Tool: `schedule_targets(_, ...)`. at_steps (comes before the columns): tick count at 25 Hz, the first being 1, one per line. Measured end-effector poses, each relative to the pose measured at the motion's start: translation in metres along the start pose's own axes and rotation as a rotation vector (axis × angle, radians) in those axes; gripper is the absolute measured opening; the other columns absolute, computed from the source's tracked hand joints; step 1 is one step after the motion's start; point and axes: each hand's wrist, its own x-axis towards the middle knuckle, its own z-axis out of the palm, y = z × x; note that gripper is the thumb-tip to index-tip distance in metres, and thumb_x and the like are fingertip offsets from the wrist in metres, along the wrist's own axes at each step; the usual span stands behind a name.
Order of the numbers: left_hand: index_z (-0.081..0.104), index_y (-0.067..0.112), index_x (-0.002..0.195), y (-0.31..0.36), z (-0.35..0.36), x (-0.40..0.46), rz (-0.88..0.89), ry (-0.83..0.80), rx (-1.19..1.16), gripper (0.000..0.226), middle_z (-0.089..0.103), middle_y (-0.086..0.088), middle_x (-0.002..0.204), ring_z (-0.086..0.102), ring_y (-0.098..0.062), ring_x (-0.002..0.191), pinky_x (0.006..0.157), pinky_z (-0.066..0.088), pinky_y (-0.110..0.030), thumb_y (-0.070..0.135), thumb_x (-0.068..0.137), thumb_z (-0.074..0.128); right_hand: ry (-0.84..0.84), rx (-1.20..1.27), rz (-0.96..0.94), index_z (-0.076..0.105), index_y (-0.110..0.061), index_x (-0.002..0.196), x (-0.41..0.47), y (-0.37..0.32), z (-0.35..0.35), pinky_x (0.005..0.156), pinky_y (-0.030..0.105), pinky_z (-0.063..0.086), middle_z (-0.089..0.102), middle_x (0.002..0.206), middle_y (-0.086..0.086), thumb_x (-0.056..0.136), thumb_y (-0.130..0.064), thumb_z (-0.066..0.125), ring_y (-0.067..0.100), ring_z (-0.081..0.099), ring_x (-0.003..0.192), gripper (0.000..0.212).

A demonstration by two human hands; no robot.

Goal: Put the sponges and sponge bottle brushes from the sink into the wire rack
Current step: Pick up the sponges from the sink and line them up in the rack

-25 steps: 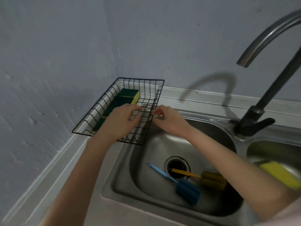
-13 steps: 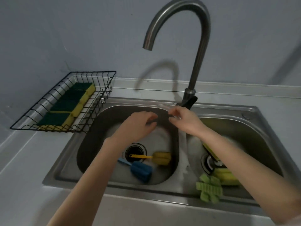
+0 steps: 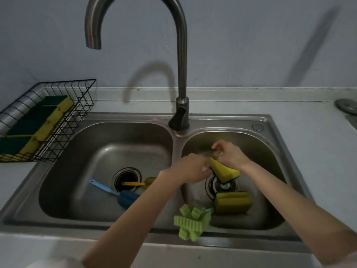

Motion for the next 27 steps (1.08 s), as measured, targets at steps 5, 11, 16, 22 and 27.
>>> schedule_targets(5,0.04,0.003,0.129,0.006,0.051,0.045,-0.013,-0.283,0.041,0.051,0.05,-0.021,0.131,0.046,-0.036,0.121,0.099,0.039,-0.041,0.027,0.087,0.053,-0.108,-0.149,0.154,0.037,-0.015,0.135,0.024,0.04,0.016,0.106,0.04,0.034,0.038,0.137,0.023,0.084,-0.031,0.057,0.038,0.034,0.13,0.057)
schedule_targets(11,0.017,0.001,0.138,-0.006,0.09,0.065,-0.038,-0.435,0.025,0.078,0.036,-0.023,0.142,0.041,-0.037,0.125,0.104,0.038,-0.041,0.033,0.081,0.061,-0.18,-0.217,0.269,0.026,-0.015,0.138,0.033,0.061,0.044,0.107,0.043,0.03,0.025,0.138,0.021,0.081,-0.036,0.061,0.041,0.029,0.129,0.07)
schedule_targets(16,0.035,0.002,0.127,-0.014,0.111,0.073,-0.036,-0.499,0.02,0.057,0.05,-0.024,0.128,0.051,-0.038,0.112,0.096,0.045,-0.046,0.026,0.082,0.061,-0.158,-0.157,0.304,0.021,-0.021,0.139,0.035,0.07,0.054,0.106,0.047,0.03,0.018,0.14,0.019,0.082,-0.028,0.061,0.041,0.028,0.128,0.07)
schedule_targets(22,0.044,0.001,0.115,-0.01,0.109,0.072,-0.004,-0.425,0.034,0.041,0.055,-0.025,0.121,0.054,-0.039,0.109,0.091,0.047,-0.046,0.022,0.083,0.058,-0.153,-0.147,0.323,0.014,-0.026,0.142,0.03,0.071,0.06,0.104,0.045,0.032,0.02,0.137,0.02,0.081,-0.028,0.062,0.039,0.031,0.124,0.078)
schedule_targets(27,0.041,0.001,0.121,-0.007,0.074,0.058,-0.011,-0.243,-0.03,0.049,0.049,-0.022,0.127,0.048,-0.035,0.114,0.094,0.041,-0.039,0.021,0.081,0.059,-0.076,-0.023,0.349,0.015,-0.025,0.144,0.03,0.061,0.043,0.107,0.046,0.029,0.022,0.14,0.023,0.082,-0.036,0.059,0.043,0.03,0.127,0.077)
